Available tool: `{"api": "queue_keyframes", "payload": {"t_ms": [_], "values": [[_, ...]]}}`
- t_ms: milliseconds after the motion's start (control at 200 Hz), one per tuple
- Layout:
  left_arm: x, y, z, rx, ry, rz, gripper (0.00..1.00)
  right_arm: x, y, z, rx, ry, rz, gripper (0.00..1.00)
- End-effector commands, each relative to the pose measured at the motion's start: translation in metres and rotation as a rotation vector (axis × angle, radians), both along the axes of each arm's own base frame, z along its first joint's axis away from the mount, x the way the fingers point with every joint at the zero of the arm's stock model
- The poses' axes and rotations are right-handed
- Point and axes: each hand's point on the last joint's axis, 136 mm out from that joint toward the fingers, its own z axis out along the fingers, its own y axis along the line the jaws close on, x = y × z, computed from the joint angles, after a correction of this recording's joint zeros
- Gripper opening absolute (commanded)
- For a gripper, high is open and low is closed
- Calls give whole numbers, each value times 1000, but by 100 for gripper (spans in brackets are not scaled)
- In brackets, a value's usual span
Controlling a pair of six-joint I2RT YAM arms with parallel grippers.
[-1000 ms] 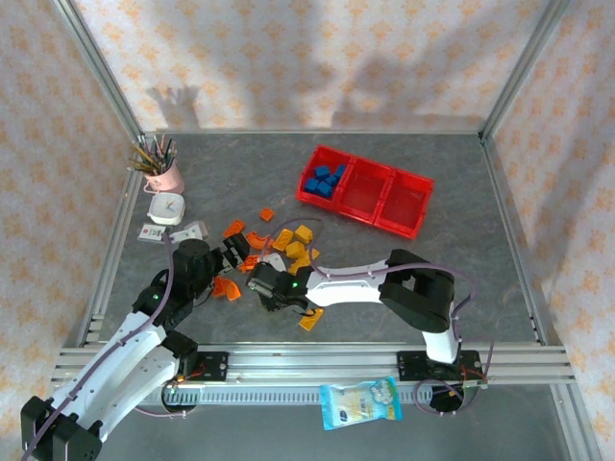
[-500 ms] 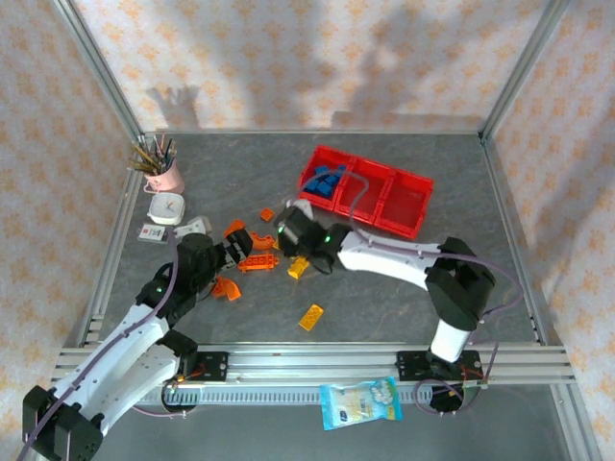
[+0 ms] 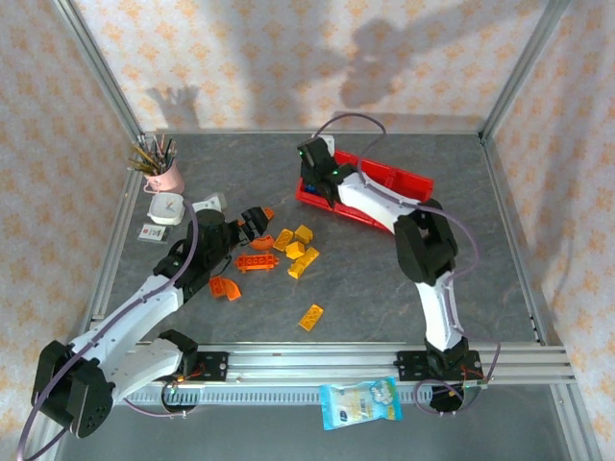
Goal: Sort the legos into containers by color
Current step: Place the lego in the container, then pick up the lego from the center of the table.
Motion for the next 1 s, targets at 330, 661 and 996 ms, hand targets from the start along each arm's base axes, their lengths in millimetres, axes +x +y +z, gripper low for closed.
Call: {"api": "queue_keyframes", "payload": {"t_ms": [330, 661, 996], "values": [[18, -5, 29, -6, -89, -16, 99, 17, -11, 37, -41, -37, 16, 64], [2, 1, 27, -14, -85, -16, 99, -76, -4, 33, -1, 36, 109, 73], [-22, 18, 2, -21, -41, 35, 99, -155, 29, 4, 16, 128, 248, 78]]}}
